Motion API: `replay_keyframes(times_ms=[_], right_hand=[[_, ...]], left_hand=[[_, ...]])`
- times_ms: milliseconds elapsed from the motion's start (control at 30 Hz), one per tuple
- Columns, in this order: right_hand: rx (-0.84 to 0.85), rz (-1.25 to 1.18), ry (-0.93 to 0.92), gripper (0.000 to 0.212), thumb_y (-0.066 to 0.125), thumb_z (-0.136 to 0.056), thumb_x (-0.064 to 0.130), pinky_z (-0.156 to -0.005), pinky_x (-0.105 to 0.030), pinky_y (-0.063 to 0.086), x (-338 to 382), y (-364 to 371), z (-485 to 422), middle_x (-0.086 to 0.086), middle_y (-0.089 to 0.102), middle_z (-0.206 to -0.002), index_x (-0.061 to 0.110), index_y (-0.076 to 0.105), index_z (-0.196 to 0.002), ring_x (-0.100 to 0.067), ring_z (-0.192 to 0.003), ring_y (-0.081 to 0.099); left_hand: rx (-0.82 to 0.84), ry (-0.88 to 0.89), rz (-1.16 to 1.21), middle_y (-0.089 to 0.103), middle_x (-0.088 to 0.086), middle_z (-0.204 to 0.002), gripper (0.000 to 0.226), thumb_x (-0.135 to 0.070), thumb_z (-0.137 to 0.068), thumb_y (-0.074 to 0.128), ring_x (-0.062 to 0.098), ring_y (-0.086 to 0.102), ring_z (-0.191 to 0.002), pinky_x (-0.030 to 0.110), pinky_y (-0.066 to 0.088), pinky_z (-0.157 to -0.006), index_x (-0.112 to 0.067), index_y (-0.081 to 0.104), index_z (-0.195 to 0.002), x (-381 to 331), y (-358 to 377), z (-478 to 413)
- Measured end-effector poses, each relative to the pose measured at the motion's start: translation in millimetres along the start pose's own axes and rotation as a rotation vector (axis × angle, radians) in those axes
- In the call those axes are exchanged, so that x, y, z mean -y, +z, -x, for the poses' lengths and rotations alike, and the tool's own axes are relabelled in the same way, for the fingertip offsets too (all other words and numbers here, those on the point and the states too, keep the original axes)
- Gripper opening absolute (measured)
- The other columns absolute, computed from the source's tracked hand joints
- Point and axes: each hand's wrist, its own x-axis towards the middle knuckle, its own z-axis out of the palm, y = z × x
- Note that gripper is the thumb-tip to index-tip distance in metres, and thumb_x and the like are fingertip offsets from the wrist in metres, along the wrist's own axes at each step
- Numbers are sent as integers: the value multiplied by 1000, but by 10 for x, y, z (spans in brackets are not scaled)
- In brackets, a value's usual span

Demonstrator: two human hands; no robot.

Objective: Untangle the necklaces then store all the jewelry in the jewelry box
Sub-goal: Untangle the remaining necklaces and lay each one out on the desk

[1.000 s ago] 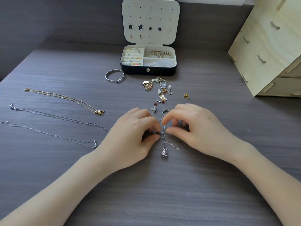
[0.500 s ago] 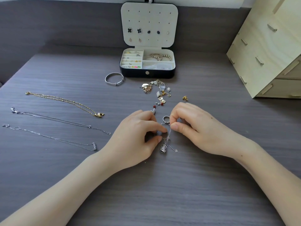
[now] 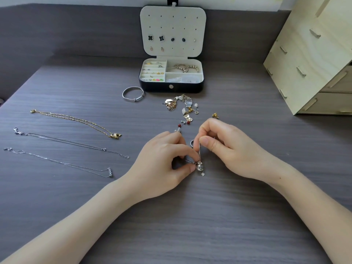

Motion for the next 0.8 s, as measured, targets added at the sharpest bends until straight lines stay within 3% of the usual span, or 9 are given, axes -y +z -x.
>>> replay_keyframes(times_ms=[267, 433, 633, 800], right_hand=[[-55, -35, 11, 10, 43, -89, 21, -59, -14, 36, 39, 6, -10, 7, 53, -68, 16, 48, -81, -4, -61, 44], [-49, -143, 67, 9, 49, -85, 23, -54, -13, 31, 60, -60, 15, 10, 46, -64, 16, 49, -80, -3, -56, 36], [25, 268, -3, 12, 64, -76, 40, -57, -15, 28, 33, -124, 54, 11, 43, -62, 35, 70, -86, -7, -59, 40], [38, 275, -3, 13, 64, -77, 41, -59, -23, 32, 12, -137, 55, 10, 48, -65, 34, 73, -82, -12, -63, 44]], left_hand=[[-12, 13, -37, 52, -9, -75, 25, -42, -79, 50, 4, 36, -72, 18, 31, -65, -23, 67, -78, -2, 49, -9], [5, -6, 13, 52, -10, -80, 25, -42, -82, 48, 5, 39, -76, 14, 32, -70, -23, 64, -81, 8, 25, -4], [3, -82, 217, 54, -10, -80, 13, -40, -78, 48, 11, 47, -81, 21, 37, -75, -29, 54, -76, -35, -37, -4], [4, -104, 292, 58, -6, -81, 15, -44, -76, 50, 15, 49, -81, 22, 37, -72, -30, 55, -74, -48, -61, -1]])
